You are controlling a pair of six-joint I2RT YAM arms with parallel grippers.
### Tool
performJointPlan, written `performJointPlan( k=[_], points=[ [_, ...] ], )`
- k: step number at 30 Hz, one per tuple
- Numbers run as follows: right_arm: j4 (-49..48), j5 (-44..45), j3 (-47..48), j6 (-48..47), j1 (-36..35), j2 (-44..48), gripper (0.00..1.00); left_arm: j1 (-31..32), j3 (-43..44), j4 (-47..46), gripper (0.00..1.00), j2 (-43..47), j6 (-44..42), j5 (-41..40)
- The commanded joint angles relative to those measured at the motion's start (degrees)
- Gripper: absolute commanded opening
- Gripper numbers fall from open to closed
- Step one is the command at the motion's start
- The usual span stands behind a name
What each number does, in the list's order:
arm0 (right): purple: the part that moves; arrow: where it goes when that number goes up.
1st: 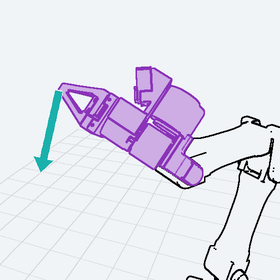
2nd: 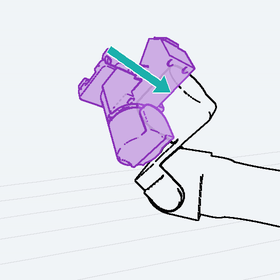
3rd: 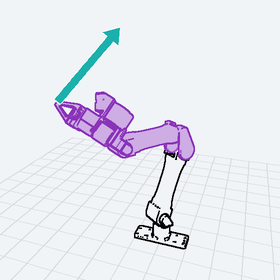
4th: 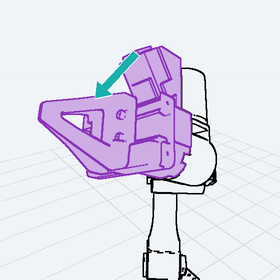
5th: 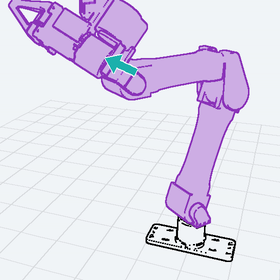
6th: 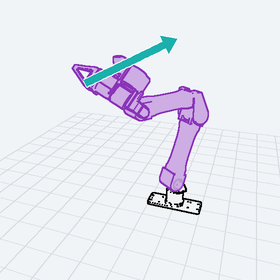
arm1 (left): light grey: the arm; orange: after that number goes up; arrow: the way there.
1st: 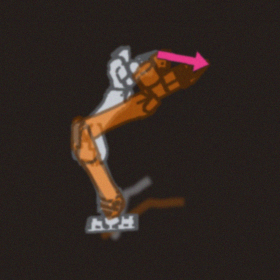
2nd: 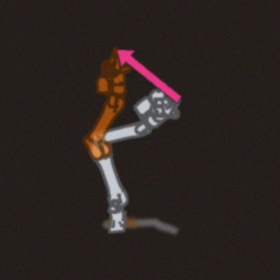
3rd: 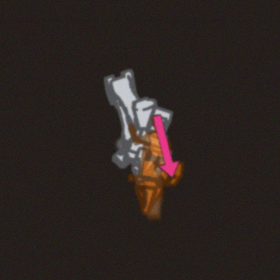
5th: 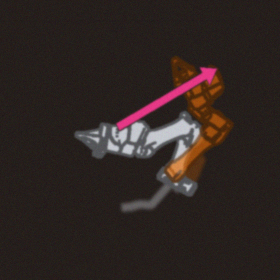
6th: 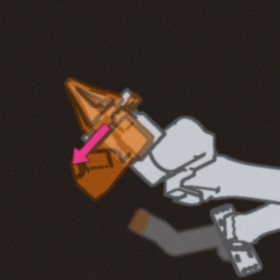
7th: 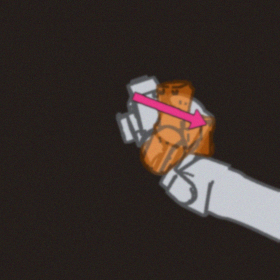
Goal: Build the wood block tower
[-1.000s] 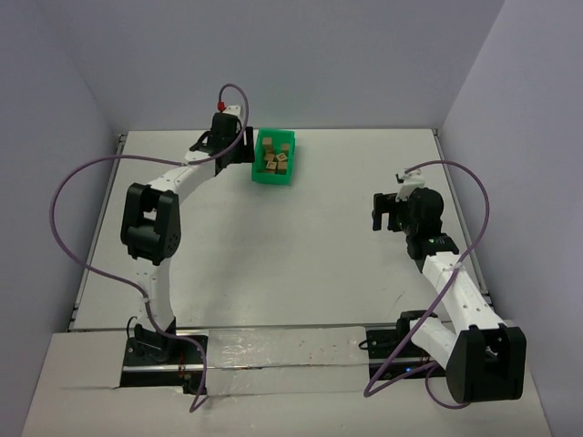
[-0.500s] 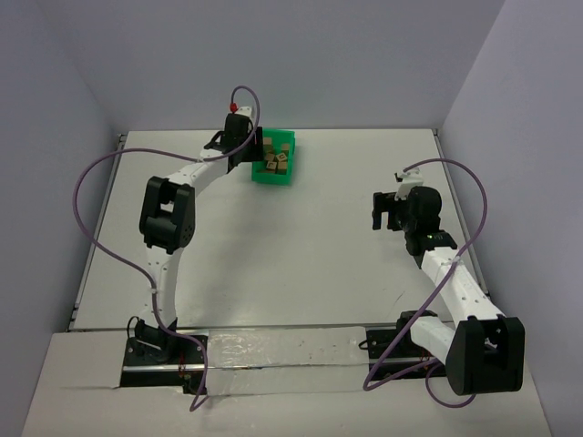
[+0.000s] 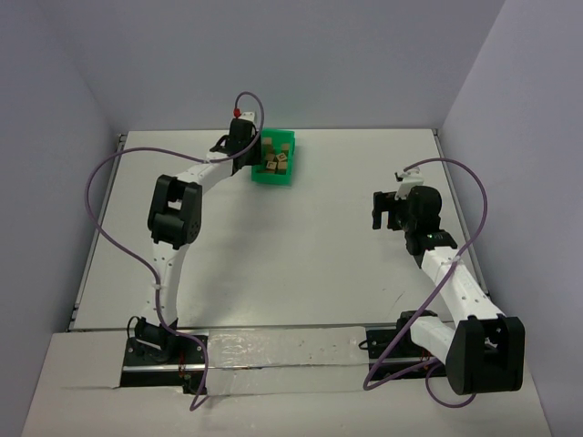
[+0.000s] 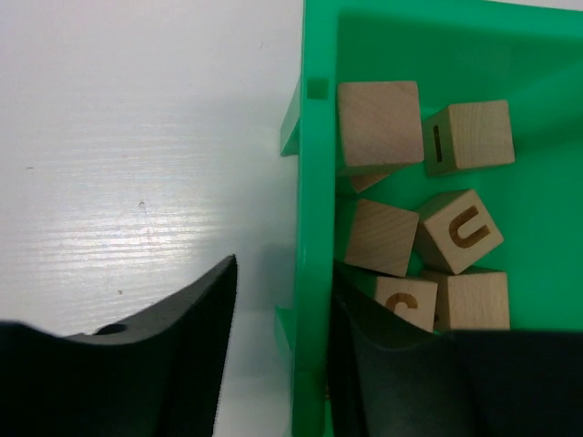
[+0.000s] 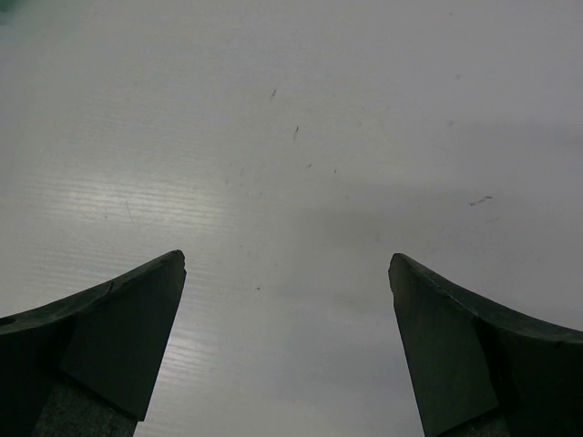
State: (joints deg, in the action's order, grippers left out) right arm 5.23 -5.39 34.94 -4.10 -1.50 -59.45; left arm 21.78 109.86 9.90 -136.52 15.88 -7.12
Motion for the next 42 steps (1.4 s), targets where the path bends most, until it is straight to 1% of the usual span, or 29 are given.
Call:
performJointPlan(
  k=[1,3,5,6,7,8,9,11,15,23,26,28,31,33,35,38,39,41,42],
  points=[
    [-1.0,0.8,2.9,0.4,-0.3,-0.7,1.00,0.5,2.6,-3.3,0.42,-0.5,-0.1,-1.1],
    [-1.0,0.9,2.8,0.4,-0.3,-0.7,1.00,0.5,2.5,-3.4,0.36,-0.5,-1.0,-1.2],
    [-1.0,1.1,2.8,0.4,-0.3,-0.5,1.00,0.6,2.4,-3.6,0.23,-0.4,-1.8,-1.9],
    [-1.0,1.1,2.7,0.4,-0.3,-0.5,1.00,0.6,2.3,-3.7,0.22,-0.4,-2.0,-2.0],
    [-1.0,1.1,2.7,0.3,-0.3,-0.4,1.00,0.6,2.2,-3.6,0.15,-0.3,-2.5,-2.1],
    [-1.0,1.1,2.7,0.3,-0.3,-0.2,1.00,0.7,2.1,-3.4,0.06,0.0,-2.9,-2.2],
    [-1.0,1.2,2.7,0.2,-0.3,-0.1,1.00,0.8,2.1,-3.1,0.01,0.3,-3.4,-2.4],
    [-1.0,1.3,2.6,0.1,-0.3,0.4,1.00,0.9,1.4,-2.6,0.00,1.5,-4.0,-3.0],
    [-1.0,1.2,2.4,0.0,-0.3,1.3,1.00,1.0,-3.3,-3.2,0.00,6.2,-5.0,-5.1],
    [-1.1,0.2,2.2,-0.2,-0.3,3.5,1.00,1.3,-19.7,-0.8,0.00,24.1,-11.2,-7.3],
    [-1.2,-0.1,2.3,-0.4,-0.3,4.0,1.00,1.5,-26.0,1.7,0.00,31.0,-12.4,-9.7],
    [-1.1,-0.3,2.3,-0.4,-0.3,4.1,1.00,1.8,-28.5,2.8,0.00,33.6,-12.7,-11.2],
    [-1.0,-0.6,2.5,-0.2,-0.3,4.8,1.00,2.8,-34.4,5.2,0.00,38.5,-14.4,-16.3],
    [-1.1,-0.8,2.3,-0.2,-0.3,5.2,1.00,3.7,-37.4,5.2,0.00,41.9,-15.4,-20.1],
    [-1.0,-0.9,2.3,-0.2,-0.3,5.5,1.00,5.5,-41.6,3.4,0.00,44.9,-19.4,-25.7],
    [-0.9,-0.9,2.3,-0.2,-0.3,5.8,1.00,8.3,-46.6,0.5,0.00,48.0,-23.9,-32.0],
    [-0.9,-0.9,2.3,-0.2,-0.3,5.9,1.00,8.5,-46.8,0.4,0.00,48.2,-25.0,-32.4],
    [-0.9,-0.9,2.3,-0.3,-0.3,6.0,1.00,11.1,-49.6,-1.0,0.00,49.9,-27.0,-37.6],
    [-0.9,-1.0,2.3,-0.3,-0.3,6.1,1.00,12.1,-50.0,-0.7,0.00,49.9,-27.7,-38.9]
  ],
)
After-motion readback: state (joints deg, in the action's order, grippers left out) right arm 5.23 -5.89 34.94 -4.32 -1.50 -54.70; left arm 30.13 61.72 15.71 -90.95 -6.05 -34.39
